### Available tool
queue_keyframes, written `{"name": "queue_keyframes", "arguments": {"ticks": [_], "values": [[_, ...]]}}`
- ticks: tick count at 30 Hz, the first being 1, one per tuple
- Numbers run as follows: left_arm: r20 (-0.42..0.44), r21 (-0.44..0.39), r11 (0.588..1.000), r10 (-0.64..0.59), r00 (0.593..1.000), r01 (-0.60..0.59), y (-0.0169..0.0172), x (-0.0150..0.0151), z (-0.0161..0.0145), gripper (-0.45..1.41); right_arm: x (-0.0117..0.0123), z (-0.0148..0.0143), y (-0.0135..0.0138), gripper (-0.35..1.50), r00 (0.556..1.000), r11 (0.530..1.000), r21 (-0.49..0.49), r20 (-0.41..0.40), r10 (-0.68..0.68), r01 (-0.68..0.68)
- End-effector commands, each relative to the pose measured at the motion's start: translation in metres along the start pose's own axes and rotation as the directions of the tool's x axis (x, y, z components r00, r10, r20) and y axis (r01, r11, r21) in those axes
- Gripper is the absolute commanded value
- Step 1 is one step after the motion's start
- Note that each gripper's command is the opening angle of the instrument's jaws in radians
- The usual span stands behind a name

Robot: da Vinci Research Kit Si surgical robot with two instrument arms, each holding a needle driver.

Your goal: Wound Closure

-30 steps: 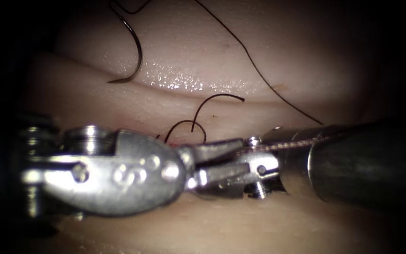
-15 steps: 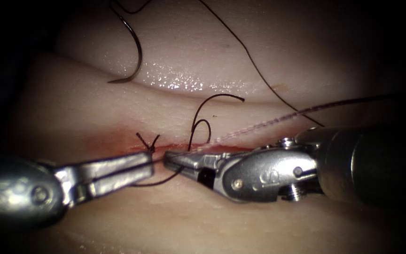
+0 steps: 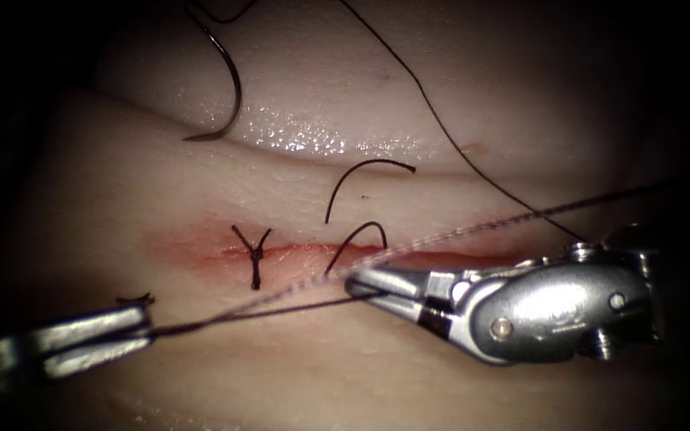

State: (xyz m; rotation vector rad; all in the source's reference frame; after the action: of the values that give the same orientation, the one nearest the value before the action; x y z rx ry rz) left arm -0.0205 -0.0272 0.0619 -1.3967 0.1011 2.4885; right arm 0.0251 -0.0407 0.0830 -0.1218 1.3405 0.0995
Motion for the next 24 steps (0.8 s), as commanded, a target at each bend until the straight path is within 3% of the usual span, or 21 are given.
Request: {"name": "queue_keyframes", "arguments": {"ticks": [1, 2, 3, 5, 6, 9, 16, 24], "values": [[0.0, 0.0, 1.0, 0.008, 1.0, -0.008, 0.0004, -0.0001, 0.0008, -0.45, 0.0001, 0.0006, -0.0009, 0.34, 1.0, 1.0, 0.006, -0.003, 0.006, -0.006], [0.001, 0.001, 1.0, 0.012, 1.0, -0.012, 0.0004, 0.0, 0.0009, -0.45, 0.0003, 0.0006, -0.0009, 0.73, 1.0, 1.0, 0.006, -0.002, 0.019, -0.019], [0.002, 0.002, 1.0, 0.017, 1.0, -0.017, 0.0004, 0.0001, 0.0011, -0.45, 0.0005, 0.0006, -0.0009, 0.99, 0.999, 0.999, 0.007, 0.002, 0.037, -0.037], [0.003, 0.005, 1.0, 0.028, 1.0, -0.028, 0.0004, 0.0002, 0.0013, -0.45, 0.0006, 0.0008, -0.0008, 1.35, 0.995, 0.995, 0.008, 0.005, 0.098, -0.098], [0.004, 0.005, 0.999, 0.033, 0.999, -0.033, 0.0003, 0.0002, 0.0014, -0.45, 0.0006, 0.0008, -0.0008, 1.4, 0.993, 0.993, 0.007, 0.007, 0.116, -0.116], [0.006, 0.006, 0.999, 0.044, 0.999, -0.044, 0.0, 0.0, 0.0015, -0.45, 0.0004, 0.0008, -0.0006, 1.48, 0.988, 0.988, -0.003, 0.015, 0.152, -0.152], [0.003, 0.002, 0.999, 0.052, 0.999, -0.052, -0.0002, -0.0005, 0.0007, -0.45, -0.0002, 0.0005, -0.0001, 1.48, 0.981, 0.982, 0.04, 0.071, 0.182, -0.185], [-0.001, 0.0, 0.997, 0.082, 0.997, -0.082, 0.0009, -0.0004, -0.0002, -0.45, 0.0016, 0.0006, 0.0044, 1.41, 0.983, 0.982, 0.082, 0.084, 0.162, -0.169]]}}
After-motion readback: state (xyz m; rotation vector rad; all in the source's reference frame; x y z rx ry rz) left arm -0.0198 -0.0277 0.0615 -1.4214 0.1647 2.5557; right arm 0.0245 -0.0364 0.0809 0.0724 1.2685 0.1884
